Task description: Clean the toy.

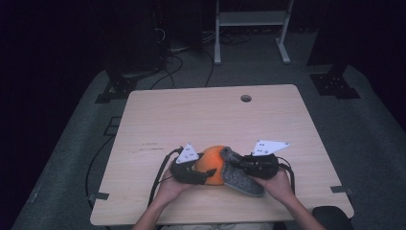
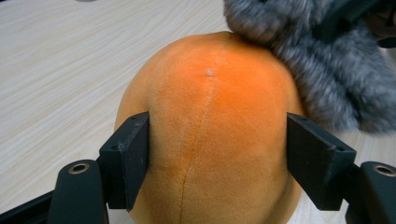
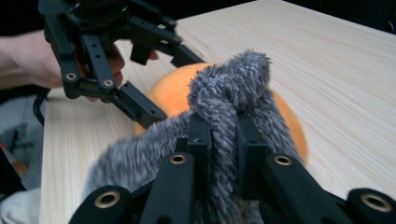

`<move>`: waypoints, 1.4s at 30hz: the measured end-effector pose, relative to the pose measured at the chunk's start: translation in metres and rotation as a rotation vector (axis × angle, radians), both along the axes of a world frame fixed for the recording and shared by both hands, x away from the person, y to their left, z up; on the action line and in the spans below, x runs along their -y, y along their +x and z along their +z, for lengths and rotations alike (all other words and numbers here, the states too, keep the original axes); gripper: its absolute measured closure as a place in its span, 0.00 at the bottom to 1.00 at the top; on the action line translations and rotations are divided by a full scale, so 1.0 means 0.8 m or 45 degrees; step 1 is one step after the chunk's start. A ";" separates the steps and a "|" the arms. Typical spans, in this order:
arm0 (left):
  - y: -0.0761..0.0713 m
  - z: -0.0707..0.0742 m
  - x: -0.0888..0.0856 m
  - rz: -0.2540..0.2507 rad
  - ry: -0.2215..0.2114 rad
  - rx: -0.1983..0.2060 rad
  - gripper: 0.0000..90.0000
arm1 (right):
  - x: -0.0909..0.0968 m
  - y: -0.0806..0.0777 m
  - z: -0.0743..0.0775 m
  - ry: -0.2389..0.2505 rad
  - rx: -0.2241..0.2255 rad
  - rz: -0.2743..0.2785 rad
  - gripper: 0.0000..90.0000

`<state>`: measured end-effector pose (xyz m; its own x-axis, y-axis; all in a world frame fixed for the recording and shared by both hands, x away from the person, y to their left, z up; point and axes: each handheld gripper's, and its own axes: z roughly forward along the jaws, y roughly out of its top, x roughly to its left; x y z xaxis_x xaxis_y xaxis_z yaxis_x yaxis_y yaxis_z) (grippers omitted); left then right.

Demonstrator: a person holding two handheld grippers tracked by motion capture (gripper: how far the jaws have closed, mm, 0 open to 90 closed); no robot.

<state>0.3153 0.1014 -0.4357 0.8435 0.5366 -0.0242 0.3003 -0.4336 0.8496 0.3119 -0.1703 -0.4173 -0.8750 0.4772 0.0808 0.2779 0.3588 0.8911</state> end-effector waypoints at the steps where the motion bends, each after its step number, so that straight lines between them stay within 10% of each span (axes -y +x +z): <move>1: 0.000 0.000 0.000 -0.004 0.002 -0.001 0.30 | -0.005 0.000 -0.002 -0.033 0.014 0.002 0.87; 9: -0.001 -0.002 0.001 -0.063 0.026 -0.004 0.19 | 0.015 0.014 -0.010 -0.049 -0.034 -0.107 0.87; 15: -0.003 -0.001 0.002 -0.036 0.053 0.027 0.25 | -0.011 -0.005 -0.002 -0.049 0.058 0.002 0.87; 21: 0.005 -0.001 -0.002 -0.039 0.027 -0.052 0.11 | 0.004 0.008 -0.006 -0.043 0.023 -0.060 0.87; 28: -0.009 0.001 0.007 -0.068 0.134 0.118 0.33 | -0.018 -0.006 0.003 -0.024 0.099 0.009 0.87; 34: -0.002 0.004 -0.001 -0.043 0.010 0.077 0.20 | -0.001 0.006 0.000 -0.041 0.066 -0.071 0.87; 37: 0.000 0.000 0.002 -0.033 0.016 0.036 0.18 | 0.001 0.006 0.001 -0.038 0.067 -0.077 0.87; 42: -0.006 0.002 0.005 -0.079 0.077 0.112 0.36 | -0.020 -0.011 0.007 -0.060 0.187 0.000 0.87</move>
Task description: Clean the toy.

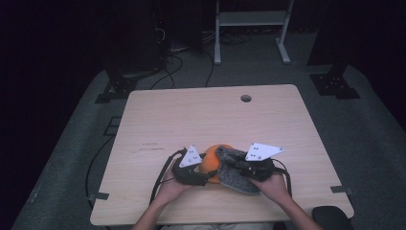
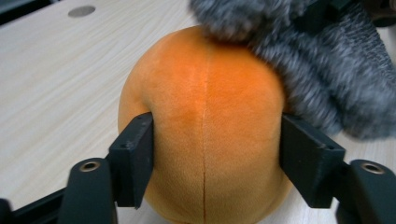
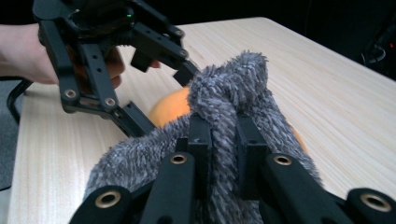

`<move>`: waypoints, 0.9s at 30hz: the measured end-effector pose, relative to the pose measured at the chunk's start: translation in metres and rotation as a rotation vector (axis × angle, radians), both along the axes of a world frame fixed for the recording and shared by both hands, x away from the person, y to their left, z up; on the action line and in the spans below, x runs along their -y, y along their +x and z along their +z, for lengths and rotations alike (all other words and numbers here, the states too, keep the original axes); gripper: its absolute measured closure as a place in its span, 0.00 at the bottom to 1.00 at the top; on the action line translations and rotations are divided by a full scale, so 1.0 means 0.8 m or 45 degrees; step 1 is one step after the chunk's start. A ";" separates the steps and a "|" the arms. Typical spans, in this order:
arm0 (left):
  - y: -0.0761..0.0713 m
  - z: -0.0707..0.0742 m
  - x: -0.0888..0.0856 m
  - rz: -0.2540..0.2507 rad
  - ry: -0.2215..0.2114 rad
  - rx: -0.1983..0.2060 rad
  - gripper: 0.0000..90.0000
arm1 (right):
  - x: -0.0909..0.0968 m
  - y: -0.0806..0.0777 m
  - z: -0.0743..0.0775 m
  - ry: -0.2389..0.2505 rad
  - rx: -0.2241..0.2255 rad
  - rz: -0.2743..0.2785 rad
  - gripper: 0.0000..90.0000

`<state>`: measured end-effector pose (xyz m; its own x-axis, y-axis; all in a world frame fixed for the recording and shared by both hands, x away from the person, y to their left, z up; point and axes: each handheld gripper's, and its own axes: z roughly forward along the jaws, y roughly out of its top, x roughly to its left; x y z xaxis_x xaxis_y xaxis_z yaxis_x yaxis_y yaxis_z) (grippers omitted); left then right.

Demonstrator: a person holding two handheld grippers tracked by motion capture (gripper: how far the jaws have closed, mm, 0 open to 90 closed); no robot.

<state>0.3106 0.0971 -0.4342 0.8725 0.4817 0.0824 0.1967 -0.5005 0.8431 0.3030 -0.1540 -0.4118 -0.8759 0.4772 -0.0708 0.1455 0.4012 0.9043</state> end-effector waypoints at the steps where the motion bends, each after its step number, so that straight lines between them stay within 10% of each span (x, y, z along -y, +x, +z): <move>1: 0.000 0.001 -0.001 -0.010 0.013 0.007 0.37 | -0.002 -0.001 0.000 -0.005 0.004 0.003 0.87; 5: 0.003 0.001 -0.005 0.009 -0.046 -0.015 0.30 | 0.010 0.010 -0.002 0.002 -0.041 -0.049 0.87; 9: 0.016 -0.005 -0.005 0.061 -0.093 -0.163 0.12 | 0.019 0.015 -0.004 0.019 -0.067 -0.086 0.87; 16: -0.003 0.005 0.003 -0.002 -0.005 0.046 0.39 | 0.000 0.001 0.003 0.013 0.009 -0.020 0.87; 20: 0.002 0.005 0.000 0.004 -0.068 0.000 0.29 | 0.016 0.011 0.002 0.018 -0.039 -0.074 0.87; 24: 0.015 -0.004 0.000 0.036 -0.067 -0.159 0.10 | 0.019 0.013 0.000 0.010 -0.047 -0.093 0.87; 27: 0.010 -0.004 -0.001 0.037 -0.053 -0.101 0.25 | 0.015 0.010 0.001 0.009 -0.027 -0.080 0.87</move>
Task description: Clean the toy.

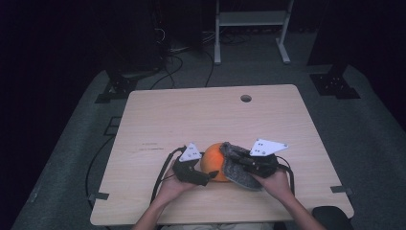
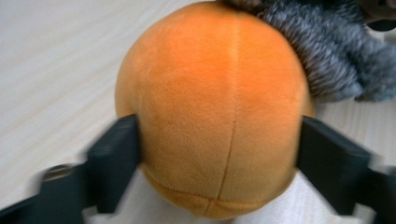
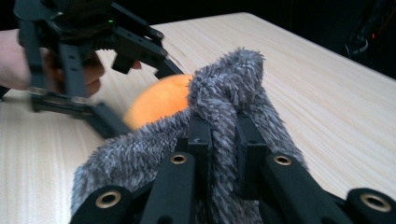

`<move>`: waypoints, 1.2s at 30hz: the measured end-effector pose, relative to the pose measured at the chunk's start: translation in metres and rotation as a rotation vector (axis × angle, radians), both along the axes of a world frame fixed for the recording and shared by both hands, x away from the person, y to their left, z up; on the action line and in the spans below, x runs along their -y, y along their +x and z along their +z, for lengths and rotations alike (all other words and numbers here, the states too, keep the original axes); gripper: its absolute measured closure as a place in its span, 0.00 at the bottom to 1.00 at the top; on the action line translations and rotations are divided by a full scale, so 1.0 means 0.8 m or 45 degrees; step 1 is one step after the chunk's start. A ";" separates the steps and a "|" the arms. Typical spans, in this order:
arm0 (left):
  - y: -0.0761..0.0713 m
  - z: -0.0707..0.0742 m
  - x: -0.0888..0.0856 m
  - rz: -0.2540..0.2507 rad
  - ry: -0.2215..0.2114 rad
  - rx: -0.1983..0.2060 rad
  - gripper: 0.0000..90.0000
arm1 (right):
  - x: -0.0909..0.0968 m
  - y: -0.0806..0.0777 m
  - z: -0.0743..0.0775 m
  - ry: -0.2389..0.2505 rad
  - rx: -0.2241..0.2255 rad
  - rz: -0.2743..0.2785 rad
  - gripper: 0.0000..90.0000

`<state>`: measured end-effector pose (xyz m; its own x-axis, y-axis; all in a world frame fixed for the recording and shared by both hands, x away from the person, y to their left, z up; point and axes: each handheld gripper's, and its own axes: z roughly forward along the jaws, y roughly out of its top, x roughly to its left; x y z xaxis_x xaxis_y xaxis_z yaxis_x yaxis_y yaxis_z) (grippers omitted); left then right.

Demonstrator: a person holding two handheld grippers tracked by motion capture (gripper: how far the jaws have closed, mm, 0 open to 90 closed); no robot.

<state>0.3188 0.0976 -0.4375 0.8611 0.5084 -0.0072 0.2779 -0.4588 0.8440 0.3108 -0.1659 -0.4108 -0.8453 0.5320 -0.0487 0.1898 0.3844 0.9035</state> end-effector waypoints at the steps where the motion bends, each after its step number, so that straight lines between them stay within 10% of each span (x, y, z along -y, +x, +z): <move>1: -0.003 0.003 0.002 0.000 0.017 0.038 0.29 | -0.003 -0.004 0.002 0.000 0.012 0.015 0.87; 6: -0.017 0.014 0.014 -0.012 0.076 0.178 0.37 | -0.020 -0.018 0.010 0.032 0.066 0.117 0.87; 13: -0.016 0.018 0.013 -0.013 0.026 0.159 0.33 | 0.004 -0.006 0.012 0.020 0.031 0.015 0.88; 18: -0.022 0.020 0.020 -0.023 0.070 0.216 0.36 | -0.017 -0.024 0.016 0.032 0.079 0.122 0.88; 27: -0.002 0.008 0.010 0.016 -0.023 0.038 0.14 | 0.006 -0.006 0.011 -0.007 0.025 0.000 0.88; 36: -0.029 0.022 0.024 -0.026 0.070 0.262 0.37 | -0.021 -0.025 0.021 -0.010 0.070 0.118 0.88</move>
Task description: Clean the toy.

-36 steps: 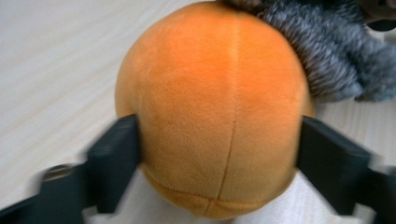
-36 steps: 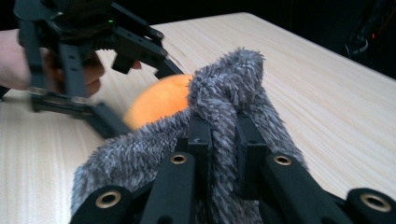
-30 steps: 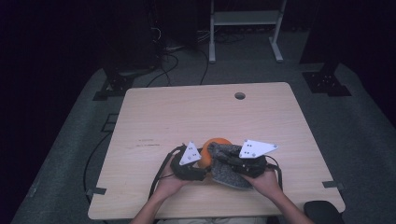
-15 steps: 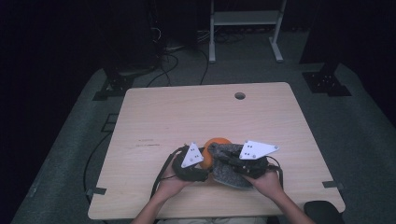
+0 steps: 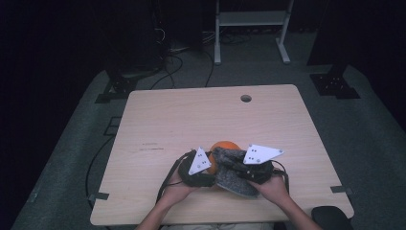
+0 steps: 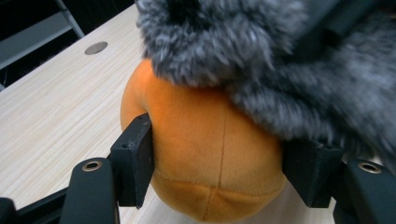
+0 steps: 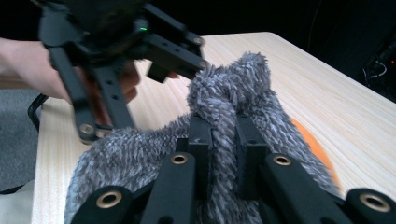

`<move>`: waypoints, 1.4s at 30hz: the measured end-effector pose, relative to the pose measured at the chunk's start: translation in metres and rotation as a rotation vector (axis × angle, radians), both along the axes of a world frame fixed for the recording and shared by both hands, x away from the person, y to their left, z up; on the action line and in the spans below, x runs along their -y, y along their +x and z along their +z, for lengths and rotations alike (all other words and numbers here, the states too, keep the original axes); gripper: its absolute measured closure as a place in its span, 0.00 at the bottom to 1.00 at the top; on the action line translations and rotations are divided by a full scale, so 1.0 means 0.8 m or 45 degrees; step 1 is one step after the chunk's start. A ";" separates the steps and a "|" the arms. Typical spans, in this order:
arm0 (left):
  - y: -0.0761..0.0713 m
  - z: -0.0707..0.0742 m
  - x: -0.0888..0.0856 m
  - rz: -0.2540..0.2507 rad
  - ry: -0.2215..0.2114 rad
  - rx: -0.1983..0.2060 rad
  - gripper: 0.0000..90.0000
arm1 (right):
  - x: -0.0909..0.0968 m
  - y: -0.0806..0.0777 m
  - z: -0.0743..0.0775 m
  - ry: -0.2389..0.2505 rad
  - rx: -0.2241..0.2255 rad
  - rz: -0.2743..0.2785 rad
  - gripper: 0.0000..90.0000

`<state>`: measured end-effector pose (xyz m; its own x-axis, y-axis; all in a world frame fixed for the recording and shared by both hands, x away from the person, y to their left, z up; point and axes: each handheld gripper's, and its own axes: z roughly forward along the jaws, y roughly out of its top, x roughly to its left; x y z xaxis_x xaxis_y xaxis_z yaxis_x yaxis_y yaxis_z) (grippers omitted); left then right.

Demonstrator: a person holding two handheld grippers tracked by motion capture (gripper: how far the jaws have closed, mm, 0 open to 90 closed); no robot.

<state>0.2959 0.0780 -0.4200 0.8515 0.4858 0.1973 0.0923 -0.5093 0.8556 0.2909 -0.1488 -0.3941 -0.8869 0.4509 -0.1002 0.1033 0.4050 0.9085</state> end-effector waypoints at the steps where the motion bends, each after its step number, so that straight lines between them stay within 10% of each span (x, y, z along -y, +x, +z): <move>1: 0.000 0.000 -0.001 -0.003 -0.006 -0.002 0.37 | 0.005 0.002 0.000 0.013 -0.007 -0.011 0.88; 9: 0.017 -0.009 -0.005 0.012 -0.077 -0.178 0.17 | 0.031 0.018 -0.004 0.014 -0.037 -0.108 0.88; 18: -0.001 -0.007 0.001 -0.037 0.054 0.024 0.40 | 0.006 0.002 0.001 0.002 0.011 0.021 0.88; 27: 0.015 -0.006 -0.005 -0.055 -0.089 -0.170 0.19 | 0.034 0.017 0.000 -0.001 -0.008 -0.097 0.88; 31: 0.013 -0.010 -0.008 -0.029 -0.032 -0.126 0.24 | 0.017 0.011 -0.006 0.011 -0.042 0.004 0.88; 35: 0.013 -0.013 -0.018 -0.022 0.013 -0.139 0.34 | 0.025 0.019 -0.007 0.005 -0.054 -0.055 0.88; 42: 0.018 -0.006 -0.020 -0.022 -0.079 -0.172 0.18 | 0.028 0.024 -0.017 0.014 -0.114 -0.057 0.88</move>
